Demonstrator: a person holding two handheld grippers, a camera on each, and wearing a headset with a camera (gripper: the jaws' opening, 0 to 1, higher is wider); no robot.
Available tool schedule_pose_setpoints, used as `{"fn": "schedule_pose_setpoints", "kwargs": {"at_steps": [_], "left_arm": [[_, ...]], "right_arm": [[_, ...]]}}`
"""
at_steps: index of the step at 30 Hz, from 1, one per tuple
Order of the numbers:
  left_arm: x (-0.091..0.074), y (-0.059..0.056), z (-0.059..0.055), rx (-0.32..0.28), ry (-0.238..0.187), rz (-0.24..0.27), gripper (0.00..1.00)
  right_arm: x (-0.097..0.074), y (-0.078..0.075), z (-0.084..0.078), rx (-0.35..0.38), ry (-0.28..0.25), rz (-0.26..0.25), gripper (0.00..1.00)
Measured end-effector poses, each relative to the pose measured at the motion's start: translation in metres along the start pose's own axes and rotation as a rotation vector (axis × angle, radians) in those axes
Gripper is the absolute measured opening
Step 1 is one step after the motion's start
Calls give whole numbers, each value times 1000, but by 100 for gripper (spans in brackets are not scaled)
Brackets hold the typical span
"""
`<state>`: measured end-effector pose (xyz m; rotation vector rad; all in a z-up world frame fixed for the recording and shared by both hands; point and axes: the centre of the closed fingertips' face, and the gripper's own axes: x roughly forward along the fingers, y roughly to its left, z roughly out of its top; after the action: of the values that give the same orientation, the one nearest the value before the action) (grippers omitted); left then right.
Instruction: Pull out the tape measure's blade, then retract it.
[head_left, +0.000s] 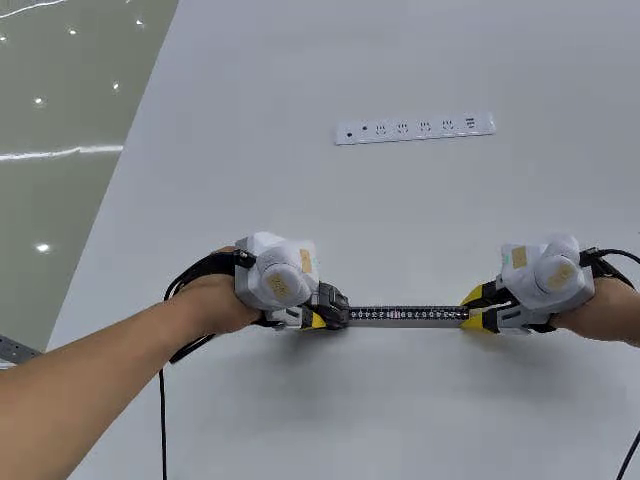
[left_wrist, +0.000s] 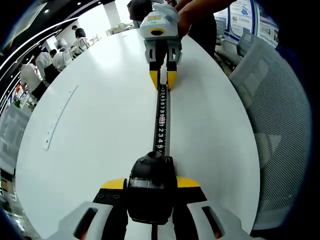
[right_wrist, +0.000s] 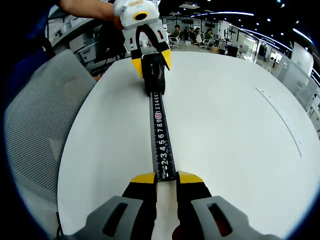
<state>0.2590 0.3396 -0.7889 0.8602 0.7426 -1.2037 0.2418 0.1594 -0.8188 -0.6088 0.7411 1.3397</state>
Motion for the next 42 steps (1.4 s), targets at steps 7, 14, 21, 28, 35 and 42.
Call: {"fn": "schedule_pose_setpoints", "kwargs": {"at_steps": [7,14,21,28,35,42], "left_arm": [[0,-1,0,0,2,-1,30],[0,-1,0,0,3,-3,30],[0,-1,0,-1,4,-3,30],[0,-1,1,0,6,-4,30],[-1,-1,1,0,6,-4,30],[0,-1,1,6,7,-3,30]], "right_arm": [[-8,-3,-8,3,10,-7,10],[-14,-9,-16,12,19,-11,10],[-17,-11,-20,10,24,-15,10],[-23,-12,-26,14,26,-17,10],[-31,-10,-34,19,31,-20,10],[-33,-6,-36,15,33,-20,11]]}}
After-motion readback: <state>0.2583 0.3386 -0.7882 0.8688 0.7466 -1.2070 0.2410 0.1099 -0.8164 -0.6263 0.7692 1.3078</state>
